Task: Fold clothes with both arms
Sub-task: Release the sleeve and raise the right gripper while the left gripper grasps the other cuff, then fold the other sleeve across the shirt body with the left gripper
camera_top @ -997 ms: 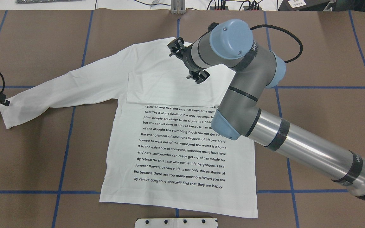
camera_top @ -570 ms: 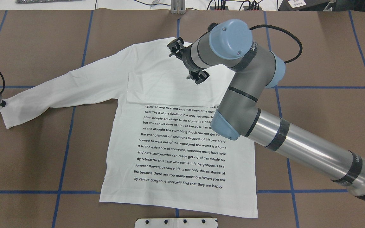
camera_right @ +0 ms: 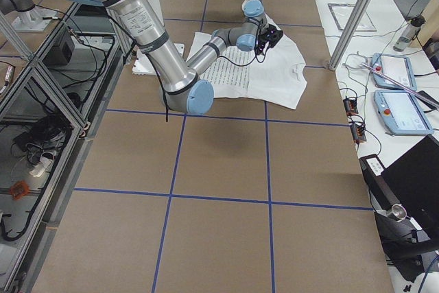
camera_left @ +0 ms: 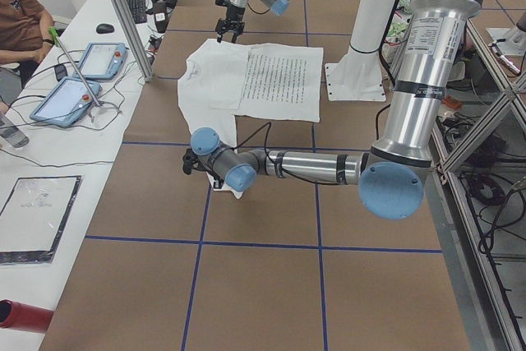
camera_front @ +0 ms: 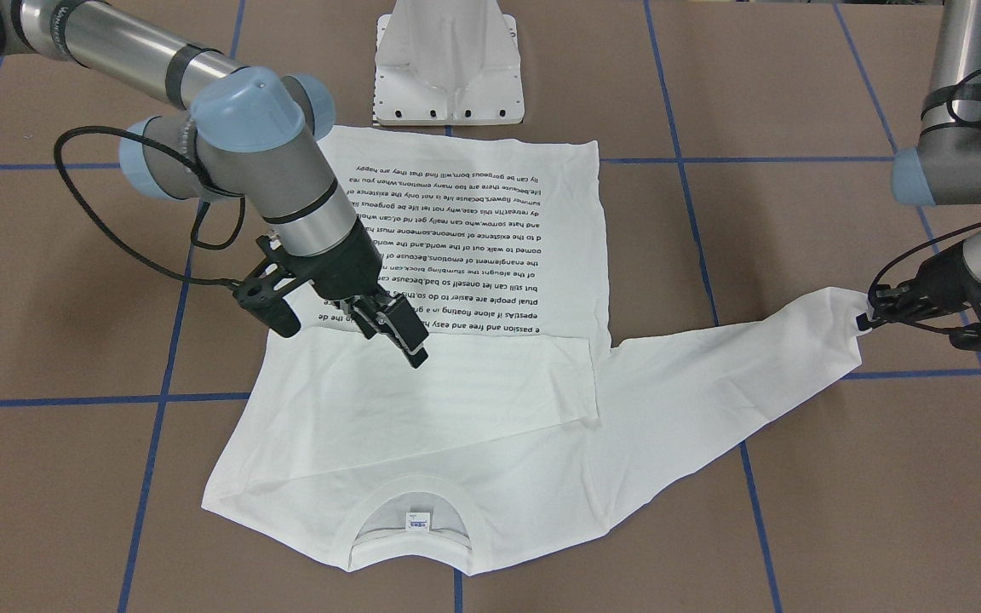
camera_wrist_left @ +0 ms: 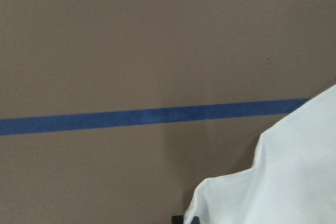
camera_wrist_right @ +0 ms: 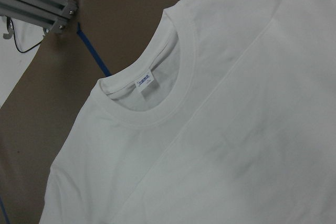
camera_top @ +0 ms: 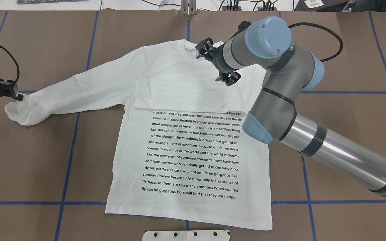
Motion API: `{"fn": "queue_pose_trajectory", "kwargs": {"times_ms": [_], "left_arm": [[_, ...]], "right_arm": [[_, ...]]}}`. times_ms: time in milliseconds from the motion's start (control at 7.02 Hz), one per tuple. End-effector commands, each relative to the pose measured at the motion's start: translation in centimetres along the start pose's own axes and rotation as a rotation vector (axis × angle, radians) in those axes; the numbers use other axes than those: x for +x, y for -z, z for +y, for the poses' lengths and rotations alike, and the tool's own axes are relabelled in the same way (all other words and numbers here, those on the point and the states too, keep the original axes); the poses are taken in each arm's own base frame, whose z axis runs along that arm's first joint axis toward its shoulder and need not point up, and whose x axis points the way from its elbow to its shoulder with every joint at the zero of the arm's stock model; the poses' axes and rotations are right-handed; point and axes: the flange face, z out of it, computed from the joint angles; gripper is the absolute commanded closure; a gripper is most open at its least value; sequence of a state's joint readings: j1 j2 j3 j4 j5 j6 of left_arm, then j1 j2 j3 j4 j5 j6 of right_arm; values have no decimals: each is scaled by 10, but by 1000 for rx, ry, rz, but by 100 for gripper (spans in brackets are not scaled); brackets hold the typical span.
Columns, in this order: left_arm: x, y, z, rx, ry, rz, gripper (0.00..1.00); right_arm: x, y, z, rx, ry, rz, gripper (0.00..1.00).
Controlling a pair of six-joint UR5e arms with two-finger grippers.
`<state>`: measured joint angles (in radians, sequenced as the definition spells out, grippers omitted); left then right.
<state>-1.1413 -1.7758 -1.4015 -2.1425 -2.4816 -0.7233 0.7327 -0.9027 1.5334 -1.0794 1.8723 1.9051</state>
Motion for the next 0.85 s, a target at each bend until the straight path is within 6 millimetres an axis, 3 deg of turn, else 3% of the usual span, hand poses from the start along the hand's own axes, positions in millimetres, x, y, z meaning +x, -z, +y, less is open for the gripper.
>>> {"fn": "queue_pose_trajectory", "kwargs": {"times_ms": [0,142,285,427,570,712], "left_arm": [[113,45,-12,15,86,120,100],[180,48,4,5,115,166,100],[269,41,3,-19,166,216,100],[354,28,13,-18,220,250,100],[426,12,30,9,224,279,100],[474,6,43,37,222,324,100]], "right_arm": [[65,18,-71,-3,112,68,1],[101,35,-108,-27,176,103,1],[127,48,-135,-39,205,128,1],[142,56,-153,-38,210,141,1],[155,61,-160,-36,247,150,1],[168,67,-162,-34,264,157,1]]}}
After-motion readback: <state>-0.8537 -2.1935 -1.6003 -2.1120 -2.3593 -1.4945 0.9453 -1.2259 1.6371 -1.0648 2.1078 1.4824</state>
